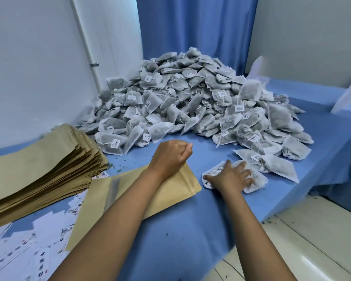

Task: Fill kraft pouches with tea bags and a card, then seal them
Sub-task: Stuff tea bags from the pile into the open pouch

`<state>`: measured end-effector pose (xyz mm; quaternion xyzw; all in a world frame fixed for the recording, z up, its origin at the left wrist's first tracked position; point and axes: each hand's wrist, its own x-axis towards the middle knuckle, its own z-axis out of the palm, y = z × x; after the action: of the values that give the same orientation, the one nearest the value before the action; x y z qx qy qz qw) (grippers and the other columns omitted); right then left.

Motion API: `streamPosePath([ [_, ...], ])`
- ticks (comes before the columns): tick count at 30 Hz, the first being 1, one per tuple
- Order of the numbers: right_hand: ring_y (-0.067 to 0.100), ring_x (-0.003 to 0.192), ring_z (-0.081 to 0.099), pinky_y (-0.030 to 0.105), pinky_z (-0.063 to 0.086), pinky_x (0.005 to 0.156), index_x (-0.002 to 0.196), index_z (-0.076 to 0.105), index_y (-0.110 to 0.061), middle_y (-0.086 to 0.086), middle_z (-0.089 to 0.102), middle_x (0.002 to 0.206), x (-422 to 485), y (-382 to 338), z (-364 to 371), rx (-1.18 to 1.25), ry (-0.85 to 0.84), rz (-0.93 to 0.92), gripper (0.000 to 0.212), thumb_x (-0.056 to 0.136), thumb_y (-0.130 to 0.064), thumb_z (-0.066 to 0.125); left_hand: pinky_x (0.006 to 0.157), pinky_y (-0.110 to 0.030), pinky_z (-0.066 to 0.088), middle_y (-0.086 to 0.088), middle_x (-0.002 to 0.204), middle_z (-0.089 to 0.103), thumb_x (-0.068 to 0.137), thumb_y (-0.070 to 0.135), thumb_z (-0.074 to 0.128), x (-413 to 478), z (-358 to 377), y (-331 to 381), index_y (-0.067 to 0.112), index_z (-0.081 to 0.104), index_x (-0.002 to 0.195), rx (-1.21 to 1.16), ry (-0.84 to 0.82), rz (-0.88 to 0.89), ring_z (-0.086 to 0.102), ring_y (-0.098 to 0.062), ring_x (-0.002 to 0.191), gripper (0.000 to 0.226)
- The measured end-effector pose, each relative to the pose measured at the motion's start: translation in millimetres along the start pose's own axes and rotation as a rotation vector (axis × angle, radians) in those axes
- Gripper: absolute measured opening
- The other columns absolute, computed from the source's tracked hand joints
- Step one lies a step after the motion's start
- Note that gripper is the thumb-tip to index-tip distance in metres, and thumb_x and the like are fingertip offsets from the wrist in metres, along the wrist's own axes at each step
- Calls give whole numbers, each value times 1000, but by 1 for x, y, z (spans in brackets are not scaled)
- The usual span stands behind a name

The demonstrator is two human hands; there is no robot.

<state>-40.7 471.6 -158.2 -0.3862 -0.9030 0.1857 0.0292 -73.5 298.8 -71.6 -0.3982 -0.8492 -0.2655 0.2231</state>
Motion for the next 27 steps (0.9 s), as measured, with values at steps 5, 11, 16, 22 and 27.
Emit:
streamPosePath([
  [5,36,126,33,41,33,99,132,40,-15,20,41,134,7,-7,0,-25,17,-26,73,73,-46,69,54,-31,22,3,54,33,93,37,29,-2,-20,-9,15,31,58,-25,96,-25,34,-17,55,42],
  [11,28,79,63,34,50,69,93,59,-12,9,66,84,-43,-57,-27,1420,-185,-317,11,84,-10,65,50,-27,23,7,52,30,93,29,33,-4,-57,-19,19,29,56,16,265,-22,32,-15,49,39],
  [16,18,78,66,37,55,80,99,61,-9,7,68,83,-70,-103,-78,2022,-780,-497,20,80,-13,62,50,-35,32,4,52,33,95,18,42,-9,-88,-32,16,32,55,-36,314,-72,34,-18,49,41],
  [22,1,101,63,21,52,81,126,55,-23,-16,67,113,-99,-137,-73,999,-863,-837,40,87,-17,66,49,-46,37,-20,46,43,94,38,29,-20,-104,-46,-6,44,49,-225,623,-239,43,-30,43,64],
  [27,27,124,47,18,46,83,127,50,-4,12,52,134,-111,-152,-50,387,-774,-811,29,100,-8,43,46,-31,26,-6,43,31,95,30,34,-16,-108,-28,8,33,47,-188,509,-94,31,-21,41,52],
])
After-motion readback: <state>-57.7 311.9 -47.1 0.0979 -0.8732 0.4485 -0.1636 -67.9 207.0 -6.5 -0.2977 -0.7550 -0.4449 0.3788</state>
